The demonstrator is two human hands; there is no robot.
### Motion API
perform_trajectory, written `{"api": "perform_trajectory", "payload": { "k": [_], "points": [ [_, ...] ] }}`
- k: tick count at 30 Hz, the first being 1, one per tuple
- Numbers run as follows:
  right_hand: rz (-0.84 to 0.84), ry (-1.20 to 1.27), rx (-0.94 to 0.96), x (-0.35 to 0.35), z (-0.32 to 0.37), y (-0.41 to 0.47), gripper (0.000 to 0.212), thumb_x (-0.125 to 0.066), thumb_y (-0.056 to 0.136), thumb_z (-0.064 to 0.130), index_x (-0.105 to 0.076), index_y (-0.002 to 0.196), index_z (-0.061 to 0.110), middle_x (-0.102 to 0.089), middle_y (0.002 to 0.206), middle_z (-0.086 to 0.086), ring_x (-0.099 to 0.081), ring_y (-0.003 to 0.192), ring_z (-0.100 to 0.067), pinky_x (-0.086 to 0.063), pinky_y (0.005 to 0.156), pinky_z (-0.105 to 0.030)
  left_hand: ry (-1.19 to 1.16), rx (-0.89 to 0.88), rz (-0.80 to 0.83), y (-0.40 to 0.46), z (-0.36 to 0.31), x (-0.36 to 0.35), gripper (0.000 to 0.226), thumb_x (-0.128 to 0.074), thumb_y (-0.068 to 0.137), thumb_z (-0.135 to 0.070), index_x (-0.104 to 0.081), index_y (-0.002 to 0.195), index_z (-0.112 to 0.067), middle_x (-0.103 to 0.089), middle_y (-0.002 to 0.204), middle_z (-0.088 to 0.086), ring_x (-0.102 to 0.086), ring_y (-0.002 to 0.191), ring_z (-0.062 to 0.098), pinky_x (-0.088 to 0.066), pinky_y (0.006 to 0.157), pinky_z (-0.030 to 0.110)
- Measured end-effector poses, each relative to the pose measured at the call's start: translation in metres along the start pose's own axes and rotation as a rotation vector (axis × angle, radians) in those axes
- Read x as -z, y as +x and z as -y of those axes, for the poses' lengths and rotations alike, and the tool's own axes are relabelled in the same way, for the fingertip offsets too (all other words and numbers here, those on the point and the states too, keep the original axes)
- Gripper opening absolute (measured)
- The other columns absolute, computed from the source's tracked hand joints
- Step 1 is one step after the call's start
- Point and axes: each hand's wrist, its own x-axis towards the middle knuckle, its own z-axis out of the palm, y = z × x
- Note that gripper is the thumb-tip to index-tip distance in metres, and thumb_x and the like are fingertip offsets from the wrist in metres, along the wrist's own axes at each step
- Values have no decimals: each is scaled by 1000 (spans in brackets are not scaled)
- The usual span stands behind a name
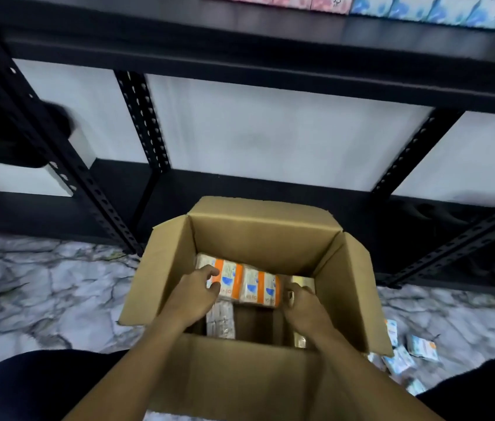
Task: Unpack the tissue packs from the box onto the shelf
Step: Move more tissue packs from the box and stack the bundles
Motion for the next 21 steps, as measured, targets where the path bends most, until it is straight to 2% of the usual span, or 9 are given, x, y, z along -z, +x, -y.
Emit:
{"api": "perform_trajectory", "payload": {
  "k": [3, 5, 8, 11, 15, 18, 21],
  "points": [
    [117, -9, -244, -27, -20, 17, 57, -48, 90, 58, -47, 136, 25, -56, 133, -7, -55, 118, -27, -46, 99, -42, 15, 47, 27, 19, 5, -12, 35, -55, 93, -25, -59, 128, -24, -65, 126, 4, -66, 99, 22, -51, 89, 33],
    [168, -15, -387, -35, -32, 31, 71, -45, 89, 64, -40, 143, 19, -49, 142, -10, -51, 124, -28, -44, 100, -39, 45, 50, 51, 33, 7, -21, 37, -56, 93, -23, -58, 130, -21, -63, 130, 7, -62, 108, 26, -48, 93, 33],
    [195, -57, -443, -39, -43, 54, 79, -52, 90, 60, -30, 148, 11, -44, 146, -12, -50, 126, -29, -44, 97, -35, 177, 29, 65, 54, 11, -37, 43, -56, 93, -26, -53, 135, -19, -58, 134, 10, -56, 119, 29, -46, 97, 35],
    [182, -57, -471, -40, -49, 72, 89, -63, 84, 56, -28, 150, 10, -46, 145, -13, -50, 127, -30, -46, 101, -38, 422, -45, 40, 73, 13, -50, 49, -54, 94, -31, -44, 141, -20, -48, 140, 8, -47, 127, 29, -44, 98, 40],
    [118, 41, -485, -42, -54, 93, 96, -79, 74, 48, -33, 147, 7, -49, 142, -13, -53, 125, -29, -47, 99, -34, 762, -144, 85, 98, 22, -62, 67, -57, 92, -40, -26, 150, -22, -21, 158, 6, -18, 146, 25, -20, 117, 42],
    [136, 110, -500, -49, -61, 108, 91, -82, 72, 45, -42, 142, 3, -55, 135, -14, -55, 122, -28, -47, 99, -32, 926, -170, 156, 113, 35, -73, 83, -59, 90, -43, -12, 155, -20, -5, 163, 9, -2, 151, 29, -2, 119, 49],
    [132, 96, -544, -62, -64, 115, 86, -80, 79, 39, -36, 145, 5, -49, 141, -14, -50, 128, -29, -44, 102, -33, 1028, -168, 204, 123, 45, -82, 91, -58, 90, -47, -1, 156, -20, 7, 164, 12, 9, 150, 34, 4, 118, 53]
  ]
}}
